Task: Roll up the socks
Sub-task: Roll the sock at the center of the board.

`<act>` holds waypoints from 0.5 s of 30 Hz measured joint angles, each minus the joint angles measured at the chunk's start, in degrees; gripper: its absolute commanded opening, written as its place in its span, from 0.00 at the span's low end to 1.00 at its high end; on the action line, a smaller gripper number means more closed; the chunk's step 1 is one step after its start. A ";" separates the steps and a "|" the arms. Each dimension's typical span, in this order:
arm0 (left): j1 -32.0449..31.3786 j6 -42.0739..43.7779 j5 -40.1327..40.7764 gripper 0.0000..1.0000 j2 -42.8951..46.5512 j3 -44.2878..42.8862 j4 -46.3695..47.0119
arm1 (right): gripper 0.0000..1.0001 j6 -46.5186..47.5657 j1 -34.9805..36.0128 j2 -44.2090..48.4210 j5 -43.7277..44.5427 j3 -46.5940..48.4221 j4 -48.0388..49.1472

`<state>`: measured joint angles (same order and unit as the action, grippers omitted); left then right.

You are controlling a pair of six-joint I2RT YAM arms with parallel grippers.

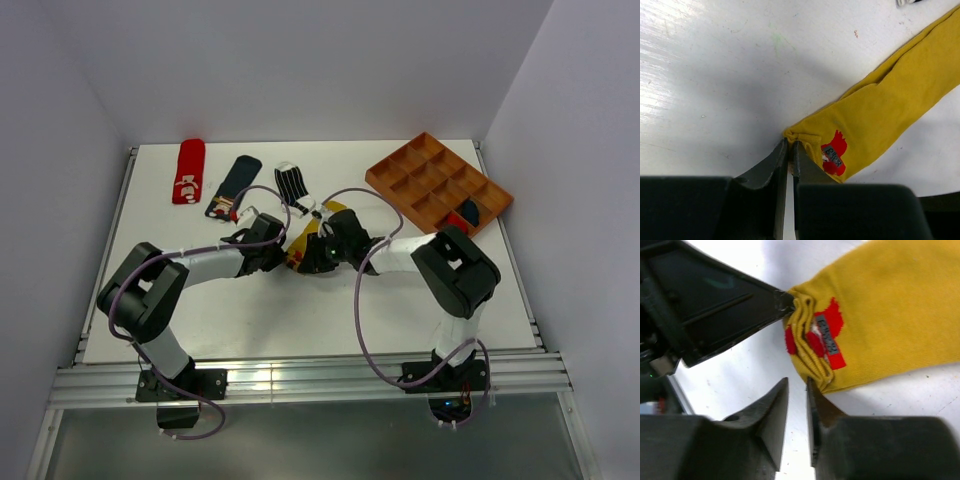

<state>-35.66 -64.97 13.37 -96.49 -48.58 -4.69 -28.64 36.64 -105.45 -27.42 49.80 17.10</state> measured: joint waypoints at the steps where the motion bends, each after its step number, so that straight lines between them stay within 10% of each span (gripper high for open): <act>1: -0.02 0.11 0.02 0.12 -0.02 -0.15 -0.22 | 0.33 1.22 0.52 0.66 0.92 0.00 -0.48; 15: -0.07 1.90 0.22 0.11 -0.87 -2.25 -2.82 | 0.38 17.53 8.92 7.58 13.22 -0.46 -3.02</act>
<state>-35.73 -63.07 13.58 -97.36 -50.83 -7.51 -11.11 45.56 -97.86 -14.20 49.34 14.09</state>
